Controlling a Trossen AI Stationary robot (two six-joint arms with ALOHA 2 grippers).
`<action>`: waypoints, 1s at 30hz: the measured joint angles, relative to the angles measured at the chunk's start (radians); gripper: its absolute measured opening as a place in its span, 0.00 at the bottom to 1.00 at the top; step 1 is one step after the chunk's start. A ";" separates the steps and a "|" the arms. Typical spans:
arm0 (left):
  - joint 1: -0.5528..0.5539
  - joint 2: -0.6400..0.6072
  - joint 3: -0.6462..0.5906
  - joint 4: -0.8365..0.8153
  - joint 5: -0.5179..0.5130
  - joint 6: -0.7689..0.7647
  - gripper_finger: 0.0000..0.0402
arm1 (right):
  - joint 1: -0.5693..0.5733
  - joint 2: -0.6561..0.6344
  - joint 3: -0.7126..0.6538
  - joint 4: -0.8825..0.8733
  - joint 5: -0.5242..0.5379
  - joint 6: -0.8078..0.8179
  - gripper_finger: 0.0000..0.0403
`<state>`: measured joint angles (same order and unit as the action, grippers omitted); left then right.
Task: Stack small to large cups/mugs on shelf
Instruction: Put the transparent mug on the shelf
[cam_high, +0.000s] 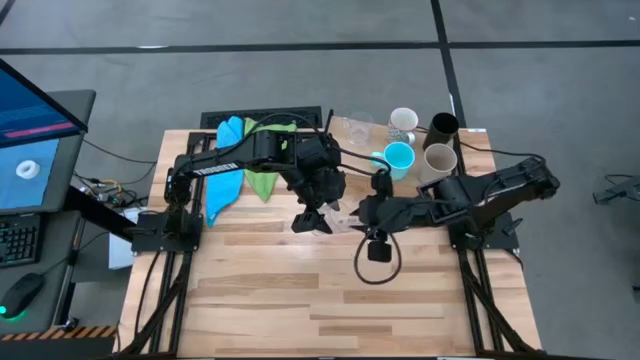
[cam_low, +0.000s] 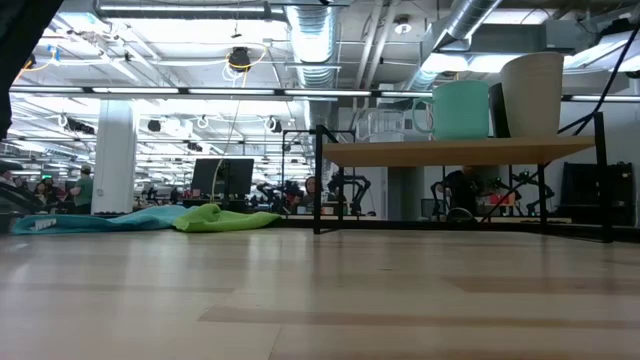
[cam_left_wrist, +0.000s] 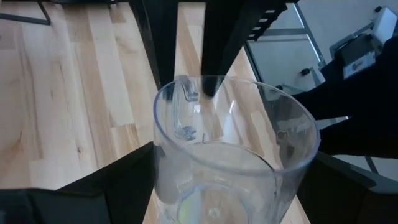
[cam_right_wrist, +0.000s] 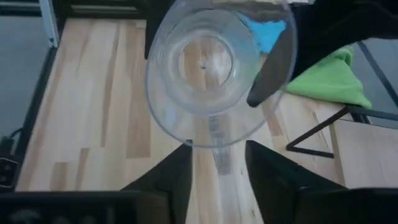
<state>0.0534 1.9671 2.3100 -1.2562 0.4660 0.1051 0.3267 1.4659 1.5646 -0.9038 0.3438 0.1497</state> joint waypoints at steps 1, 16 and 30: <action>0.000 0.000 0.000 0.001 0.000 0.000 0.80 | 0.000 -0.009 0.000 0.000 -0.003 0.007 0.39; 0.053 -0.036 0.037 0.194 0.153 -0.171 0.80 | 0.128 -0.284 0.002 0.030 -0.001 0.123 0.44; 0.095 -0.213 0.043 0.988 0.122 -0.698 0.80 | 0.258 -0.423 0.002 0.150 0.077 0.093 0.37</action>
<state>0.1486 1.7542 2.3525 -0.2686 0.5877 -0.5932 0.5842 1.0430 1.5661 -0.7539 0.4204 0.2429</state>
